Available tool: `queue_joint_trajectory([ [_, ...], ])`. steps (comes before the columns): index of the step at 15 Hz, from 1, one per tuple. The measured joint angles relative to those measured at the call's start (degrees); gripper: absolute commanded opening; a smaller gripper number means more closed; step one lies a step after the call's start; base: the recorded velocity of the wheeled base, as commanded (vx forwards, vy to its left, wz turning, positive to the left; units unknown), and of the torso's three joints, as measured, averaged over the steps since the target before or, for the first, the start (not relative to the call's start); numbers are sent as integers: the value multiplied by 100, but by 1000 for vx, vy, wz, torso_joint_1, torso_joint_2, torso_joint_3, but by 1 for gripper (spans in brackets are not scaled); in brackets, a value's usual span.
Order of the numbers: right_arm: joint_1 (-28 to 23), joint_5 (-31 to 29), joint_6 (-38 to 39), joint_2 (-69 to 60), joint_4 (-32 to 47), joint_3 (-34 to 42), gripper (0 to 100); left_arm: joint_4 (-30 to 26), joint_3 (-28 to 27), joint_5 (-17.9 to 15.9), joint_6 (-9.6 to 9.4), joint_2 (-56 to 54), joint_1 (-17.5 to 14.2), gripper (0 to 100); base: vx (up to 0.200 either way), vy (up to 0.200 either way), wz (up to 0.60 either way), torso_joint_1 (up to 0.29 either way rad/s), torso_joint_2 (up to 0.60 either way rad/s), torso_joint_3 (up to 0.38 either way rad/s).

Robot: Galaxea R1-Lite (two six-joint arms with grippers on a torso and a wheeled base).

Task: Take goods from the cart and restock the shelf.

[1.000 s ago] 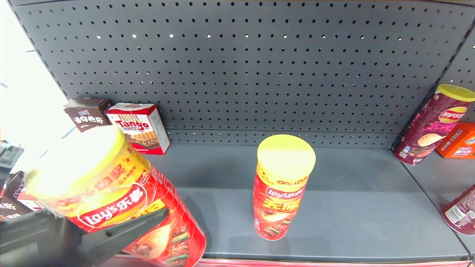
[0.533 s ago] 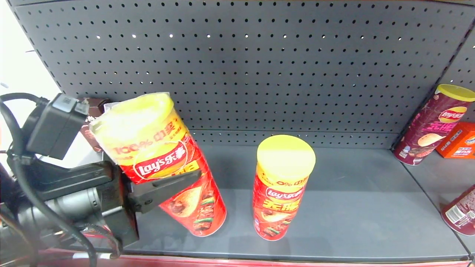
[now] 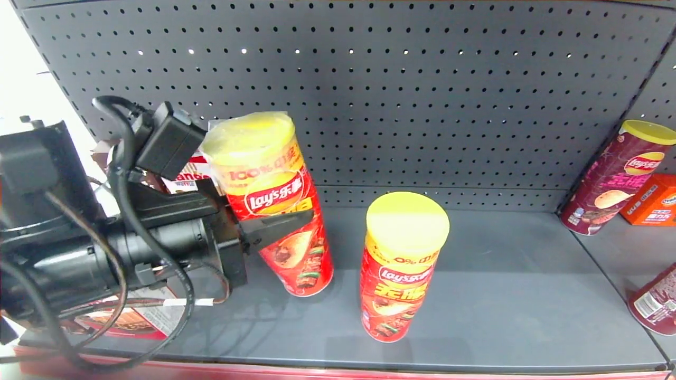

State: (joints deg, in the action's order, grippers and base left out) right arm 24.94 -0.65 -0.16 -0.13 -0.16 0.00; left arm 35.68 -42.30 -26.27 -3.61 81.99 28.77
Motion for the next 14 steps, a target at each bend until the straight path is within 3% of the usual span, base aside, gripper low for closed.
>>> queue_joint_trajectory([
  [3,0,0,0,0,0,0,100,-293,-634,-137,-30,458,-13,0,0,0,0,0,0,0],
  [5,0,2,2,0,0,0,100,-478,-878,-176,-167,701,-22,0,0,0,0,0,0,0],
  [9,0,0,0,2,2,0,100,-675,-1552,-329,-720,1363,-143,0,0,0,0,0,0,0],
  [14,0,0,0,2,0,0,100,-869,-2611,-521,-952,2200,-190,0,0,0,0,0,0,0],
])
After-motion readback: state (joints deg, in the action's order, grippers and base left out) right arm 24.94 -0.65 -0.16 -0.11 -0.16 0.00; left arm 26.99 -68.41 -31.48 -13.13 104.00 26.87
